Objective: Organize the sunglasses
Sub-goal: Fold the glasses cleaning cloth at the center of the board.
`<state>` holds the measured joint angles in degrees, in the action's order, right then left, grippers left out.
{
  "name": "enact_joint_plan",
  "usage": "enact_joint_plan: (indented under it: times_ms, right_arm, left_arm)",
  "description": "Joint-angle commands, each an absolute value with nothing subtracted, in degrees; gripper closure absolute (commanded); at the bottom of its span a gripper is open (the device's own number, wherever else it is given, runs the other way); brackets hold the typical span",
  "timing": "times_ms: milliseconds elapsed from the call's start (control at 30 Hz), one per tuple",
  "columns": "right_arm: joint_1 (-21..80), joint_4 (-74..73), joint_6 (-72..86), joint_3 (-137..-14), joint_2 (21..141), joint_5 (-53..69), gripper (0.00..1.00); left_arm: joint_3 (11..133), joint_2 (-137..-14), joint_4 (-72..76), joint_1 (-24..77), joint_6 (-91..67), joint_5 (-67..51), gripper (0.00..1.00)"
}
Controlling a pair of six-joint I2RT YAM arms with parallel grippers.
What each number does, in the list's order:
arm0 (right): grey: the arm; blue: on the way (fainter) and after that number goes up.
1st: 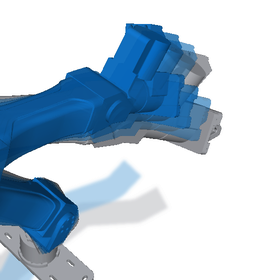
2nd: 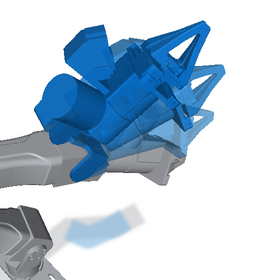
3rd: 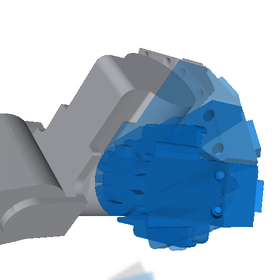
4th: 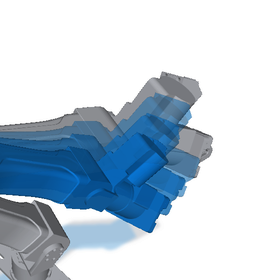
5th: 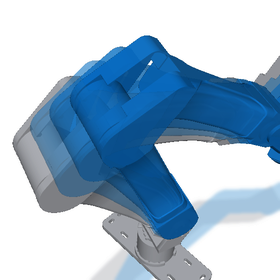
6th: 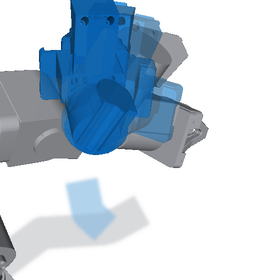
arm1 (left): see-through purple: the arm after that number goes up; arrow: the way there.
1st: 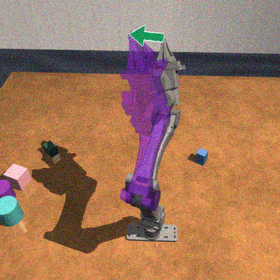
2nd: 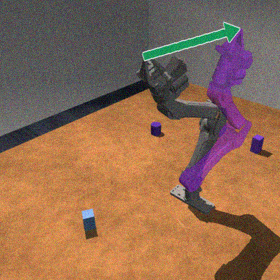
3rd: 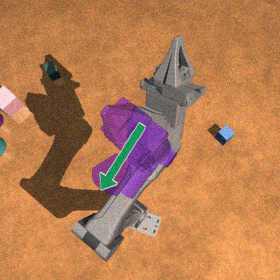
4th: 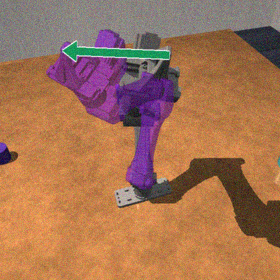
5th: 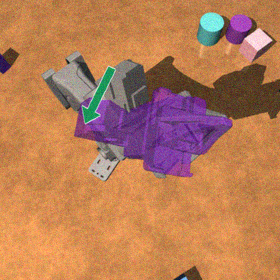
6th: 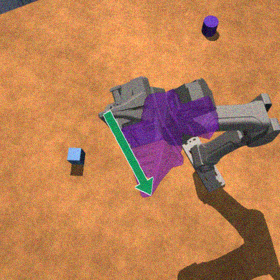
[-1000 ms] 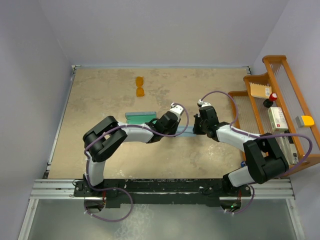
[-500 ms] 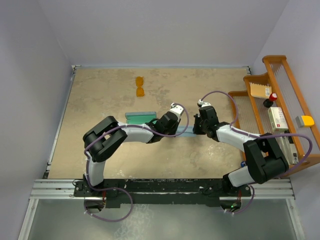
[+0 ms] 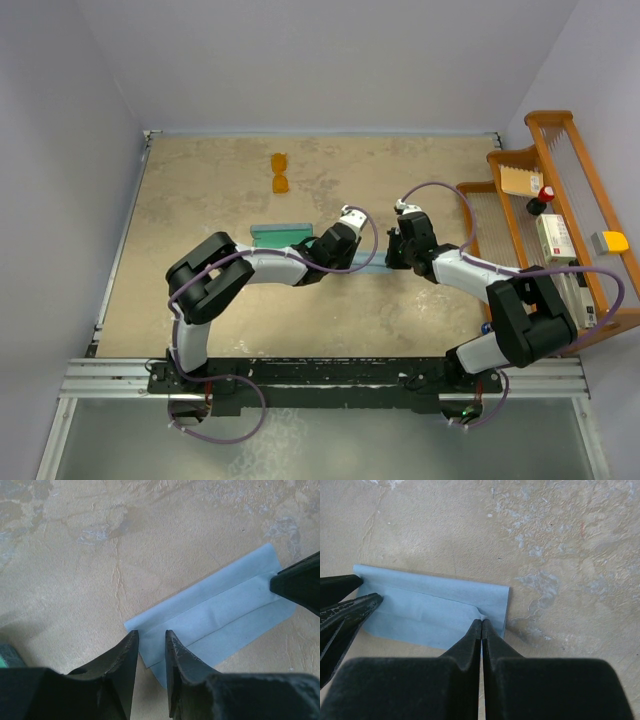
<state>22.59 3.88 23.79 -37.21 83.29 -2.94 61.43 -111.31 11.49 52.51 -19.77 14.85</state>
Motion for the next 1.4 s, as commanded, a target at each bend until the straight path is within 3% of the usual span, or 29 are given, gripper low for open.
enact_joint_plan:
  times_ms: [0,400,667,833,1367]
  right_arm:
    - [23.0,5.6,23.9,-37.2,83.7,-2.3,1.00]
    - [23.2,5.7,23.9,-37.2,83.8,-2.4,1.00]
    - [23.2,5.5,23.9,-37.2,83.5,-2.4,1.00]
    - [23.3,5.6,23.9,-37.1,83.5,-2.3,1.00]
    - [23.6,5.4,23.8,-37.4,83.3,-2.4,1.00]
  left_arm:
    - [63.6,-110.4,11.5,52.4,-18.3,15.6,0.74]
    - [62.2,-109.6,12.2,52.5,-19.4,13.5,0.92]
    - [61.9,-107.6,11.4,53.3,-19.7,14.9,0.88]
    - [61.7,-106.2,10.8,53.9,-19.5,14.8,1.00]
    - [59.0,-105.9,11.3,55.4,-20.5,14.3,1.00]
